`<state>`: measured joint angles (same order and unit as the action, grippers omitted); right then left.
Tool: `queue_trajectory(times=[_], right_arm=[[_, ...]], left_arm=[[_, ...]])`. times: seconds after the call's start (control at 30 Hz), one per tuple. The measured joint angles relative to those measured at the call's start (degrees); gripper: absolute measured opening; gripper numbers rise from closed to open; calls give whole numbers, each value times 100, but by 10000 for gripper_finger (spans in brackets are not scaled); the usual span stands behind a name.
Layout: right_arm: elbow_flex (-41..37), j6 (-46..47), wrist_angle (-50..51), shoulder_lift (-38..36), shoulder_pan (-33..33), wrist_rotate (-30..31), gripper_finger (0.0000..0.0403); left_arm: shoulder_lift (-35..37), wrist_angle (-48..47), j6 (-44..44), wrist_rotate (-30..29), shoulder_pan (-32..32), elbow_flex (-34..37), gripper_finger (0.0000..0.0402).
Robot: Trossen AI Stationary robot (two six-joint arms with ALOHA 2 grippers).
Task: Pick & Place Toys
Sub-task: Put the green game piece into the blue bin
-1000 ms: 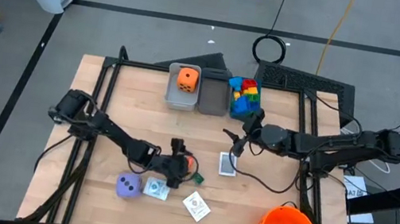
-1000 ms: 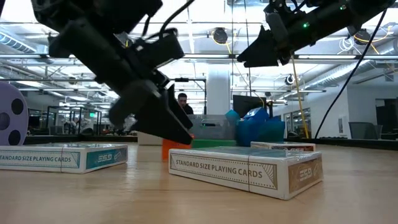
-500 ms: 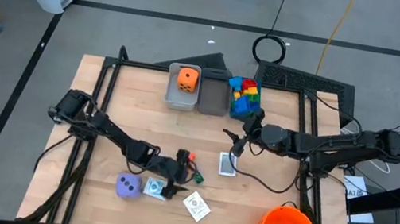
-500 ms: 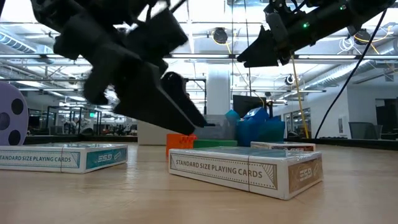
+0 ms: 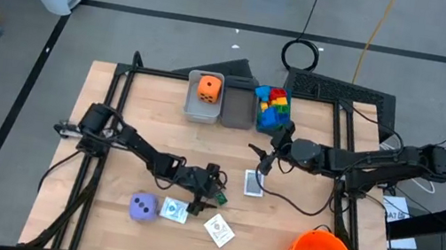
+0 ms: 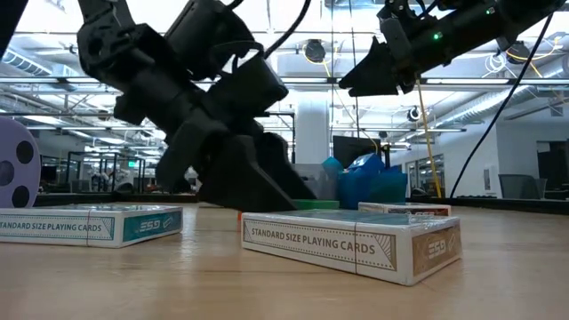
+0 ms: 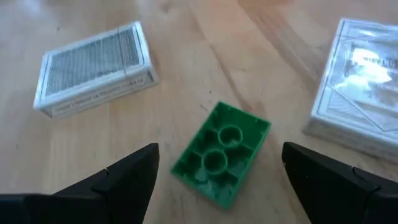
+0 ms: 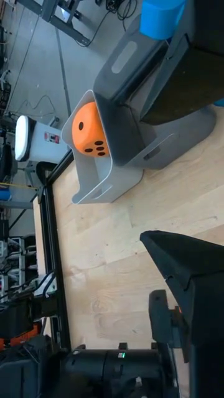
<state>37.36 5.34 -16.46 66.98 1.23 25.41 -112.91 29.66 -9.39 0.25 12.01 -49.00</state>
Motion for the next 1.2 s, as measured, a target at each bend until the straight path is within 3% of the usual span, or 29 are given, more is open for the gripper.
queue_trajectory(times=[0.23, 0.6, 0.77, 0.93, 1.1, 1.2], right_arm=[[0, -1, 8, 0, 0, 0, 281], [0, -1, 4, 0, 0, 0, 281], [0, 7, 4, 0, 1, -2, 281], [0, 287, 19, 0, 1, -19, 281], [0, 411, 65, 0, 1, -24, 281], [0, 769, 47, 0, -4, -485, 281]], left_arm=[[-142, 55, 252, 71, -75, -7, 326], [-139, 85, 491, 95, -81, 3, 154], [-139, 461, 461, -136, -85, 10, 150], [464, 280, -445, -985, -76, -6, 162], [1465, 183, -1297, -2500, -49, -17, 166], [1976, 112, -1653, -3292, 14, -18, 151]])
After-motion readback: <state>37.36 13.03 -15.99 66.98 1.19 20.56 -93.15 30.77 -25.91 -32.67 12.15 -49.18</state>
